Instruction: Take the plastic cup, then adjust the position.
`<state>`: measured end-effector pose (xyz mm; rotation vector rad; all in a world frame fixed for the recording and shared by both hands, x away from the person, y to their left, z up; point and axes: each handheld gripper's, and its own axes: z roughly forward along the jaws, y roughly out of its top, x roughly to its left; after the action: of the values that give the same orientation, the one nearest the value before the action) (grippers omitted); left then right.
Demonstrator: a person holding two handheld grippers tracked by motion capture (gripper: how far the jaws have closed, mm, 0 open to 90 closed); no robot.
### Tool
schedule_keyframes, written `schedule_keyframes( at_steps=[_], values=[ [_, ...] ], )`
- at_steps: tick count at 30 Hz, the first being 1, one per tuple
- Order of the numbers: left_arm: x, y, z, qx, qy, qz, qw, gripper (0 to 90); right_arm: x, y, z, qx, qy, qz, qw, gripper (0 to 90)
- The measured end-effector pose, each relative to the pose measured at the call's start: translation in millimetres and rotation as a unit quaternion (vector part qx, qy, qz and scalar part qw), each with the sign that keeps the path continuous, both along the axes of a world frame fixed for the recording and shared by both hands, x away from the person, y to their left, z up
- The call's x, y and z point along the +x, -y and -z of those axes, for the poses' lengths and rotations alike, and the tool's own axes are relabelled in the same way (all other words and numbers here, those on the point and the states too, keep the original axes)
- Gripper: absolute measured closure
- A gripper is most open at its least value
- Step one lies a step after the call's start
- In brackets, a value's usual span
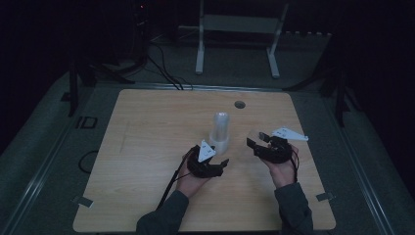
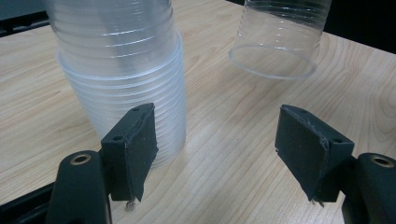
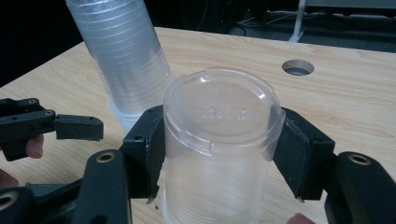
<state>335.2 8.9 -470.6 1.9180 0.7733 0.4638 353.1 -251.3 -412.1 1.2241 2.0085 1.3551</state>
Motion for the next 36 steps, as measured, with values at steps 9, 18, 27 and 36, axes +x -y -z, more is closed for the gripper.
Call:
schedule_keyframes(
  at_steps=[9,18,27,36],
  values=[
    [-1.7,4.4,-1.2,0.004,0.005,0.006,1.0,28.9,-1.1,0.5,1.6,0.002,-0.002,0.001,1.0,39.1],
    [-3.2,11.5,-4.8,0.009,0.012,0.016,0.9998,28.6,-1.5,-0.7,5.6,0.01,-0.007,-0.001,0.9999,39.1],
    [-3.2,17.3,-9.0,0.001,0.013,0.028,0.9995,26.9,-3.6,-1.8,9.5,0.014,-0.011,0.0,0.9998,39.4],
    [-1.8,24.3,-7.8,0.002,0.009,0.033,0.9994,23.8,-7.1,-4.6,12.5,0.029,-0.017,-0.008,0.9994,39.4]
  ],
)
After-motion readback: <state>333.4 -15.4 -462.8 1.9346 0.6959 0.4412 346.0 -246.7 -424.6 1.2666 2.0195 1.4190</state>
